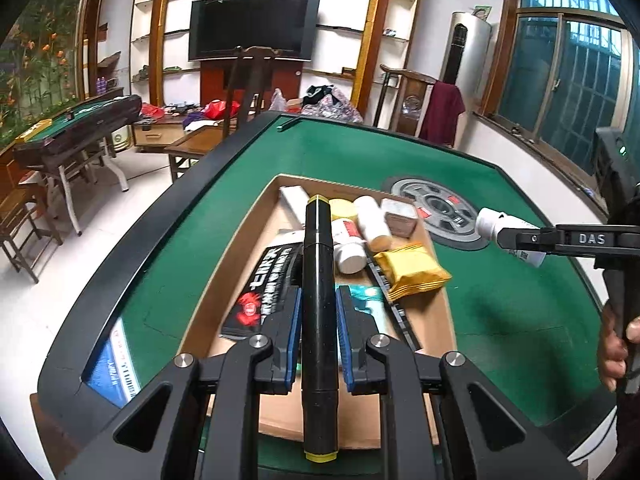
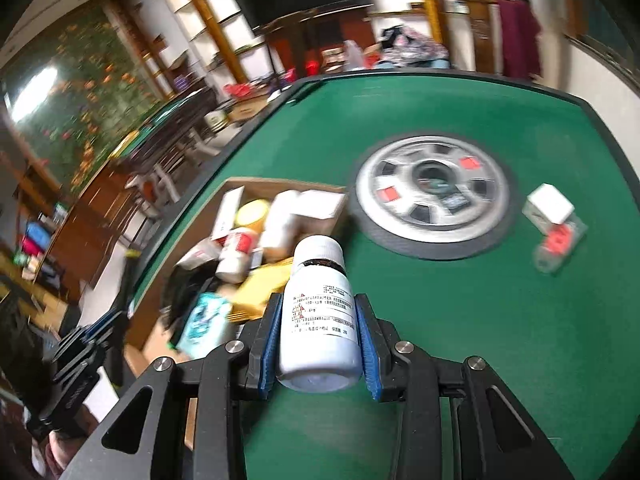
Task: Organize objects
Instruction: 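Carry the marker and the pill bottle over the box with both grippers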
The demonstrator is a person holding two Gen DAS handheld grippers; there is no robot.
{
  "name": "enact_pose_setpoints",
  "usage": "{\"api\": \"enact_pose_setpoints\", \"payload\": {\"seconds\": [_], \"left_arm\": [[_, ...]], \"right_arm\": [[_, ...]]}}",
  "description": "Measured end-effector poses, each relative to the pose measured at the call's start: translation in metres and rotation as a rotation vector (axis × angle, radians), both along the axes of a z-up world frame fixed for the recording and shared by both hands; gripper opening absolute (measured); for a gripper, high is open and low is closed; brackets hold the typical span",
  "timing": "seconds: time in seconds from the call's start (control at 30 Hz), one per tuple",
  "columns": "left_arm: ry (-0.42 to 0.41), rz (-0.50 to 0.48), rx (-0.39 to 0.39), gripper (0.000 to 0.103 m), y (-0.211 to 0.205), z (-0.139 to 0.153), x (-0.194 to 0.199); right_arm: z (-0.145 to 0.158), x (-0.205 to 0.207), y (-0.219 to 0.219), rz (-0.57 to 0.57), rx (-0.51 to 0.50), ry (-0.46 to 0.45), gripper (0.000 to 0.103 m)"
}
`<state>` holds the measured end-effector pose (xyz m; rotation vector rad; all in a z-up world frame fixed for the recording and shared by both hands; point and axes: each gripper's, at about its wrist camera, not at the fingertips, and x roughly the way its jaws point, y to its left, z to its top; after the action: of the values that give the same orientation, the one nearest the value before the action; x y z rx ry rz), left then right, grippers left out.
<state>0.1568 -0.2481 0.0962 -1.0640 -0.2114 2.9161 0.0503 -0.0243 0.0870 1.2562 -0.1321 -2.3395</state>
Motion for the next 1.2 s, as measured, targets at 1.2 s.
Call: {"api": "enact_pose_setpoints", "payload": {"seconds": [1.2], "left_arm": [[-0.102,0.013,0.018,0.016,-0.028,-0.042,-0.031]], "right_arm": [[-0.059,0.064,-0.148,0.384,0.179,-0.013,0.038]]}}
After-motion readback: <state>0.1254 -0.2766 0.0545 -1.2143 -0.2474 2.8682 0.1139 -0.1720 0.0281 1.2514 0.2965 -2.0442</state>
